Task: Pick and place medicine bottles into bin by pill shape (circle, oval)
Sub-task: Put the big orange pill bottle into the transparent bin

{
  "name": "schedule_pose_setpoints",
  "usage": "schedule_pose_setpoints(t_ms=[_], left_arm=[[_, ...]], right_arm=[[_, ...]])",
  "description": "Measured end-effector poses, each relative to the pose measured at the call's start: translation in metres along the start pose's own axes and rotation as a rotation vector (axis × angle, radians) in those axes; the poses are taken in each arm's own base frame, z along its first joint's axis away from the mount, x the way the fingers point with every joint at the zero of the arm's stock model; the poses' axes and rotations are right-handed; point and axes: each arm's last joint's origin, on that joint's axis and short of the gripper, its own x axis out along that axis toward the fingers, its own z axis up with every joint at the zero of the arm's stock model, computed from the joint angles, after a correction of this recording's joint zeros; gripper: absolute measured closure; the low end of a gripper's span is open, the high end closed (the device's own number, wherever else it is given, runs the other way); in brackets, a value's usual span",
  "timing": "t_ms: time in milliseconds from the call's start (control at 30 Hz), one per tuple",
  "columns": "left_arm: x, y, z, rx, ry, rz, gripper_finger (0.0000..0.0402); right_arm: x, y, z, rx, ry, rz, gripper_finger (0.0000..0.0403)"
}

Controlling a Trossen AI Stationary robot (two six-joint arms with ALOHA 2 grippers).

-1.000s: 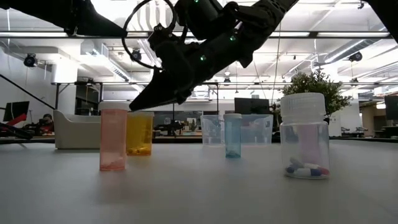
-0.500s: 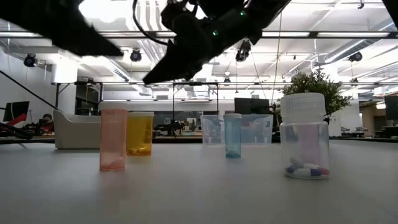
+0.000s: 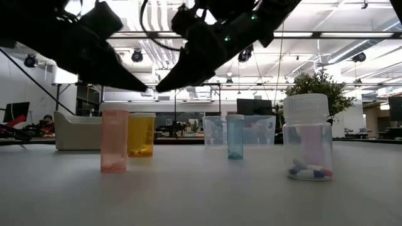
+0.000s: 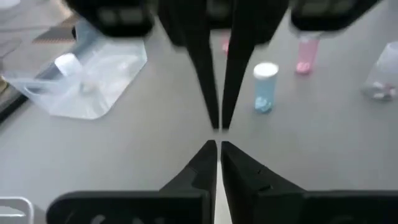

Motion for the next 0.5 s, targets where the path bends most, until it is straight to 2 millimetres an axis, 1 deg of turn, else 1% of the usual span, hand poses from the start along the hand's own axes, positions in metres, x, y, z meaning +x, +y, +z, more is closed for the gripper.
schedule_pose_setpoints(t_ms=[100,300,500], left_arm=[[0.01,0.003,-0.001,-0.021,0.002,-0.019,0.0401],[0.023,0.01,-0.007,-0.029,0.036,-0.001,0.0401],[0.033,0.011,-0.013,-0.039,0.049,-0.001,0.0401]], right_arm=[[-0.012,0.0,-0.001,-0.012,-0.004,-0.028,0.0394],[-0.036,0.0,-0.001,-0.012,-0.038,-0.072,0.0394],[-0.049,0.002,-0.011,0.006,-0.097,-0.104,0.0394]])
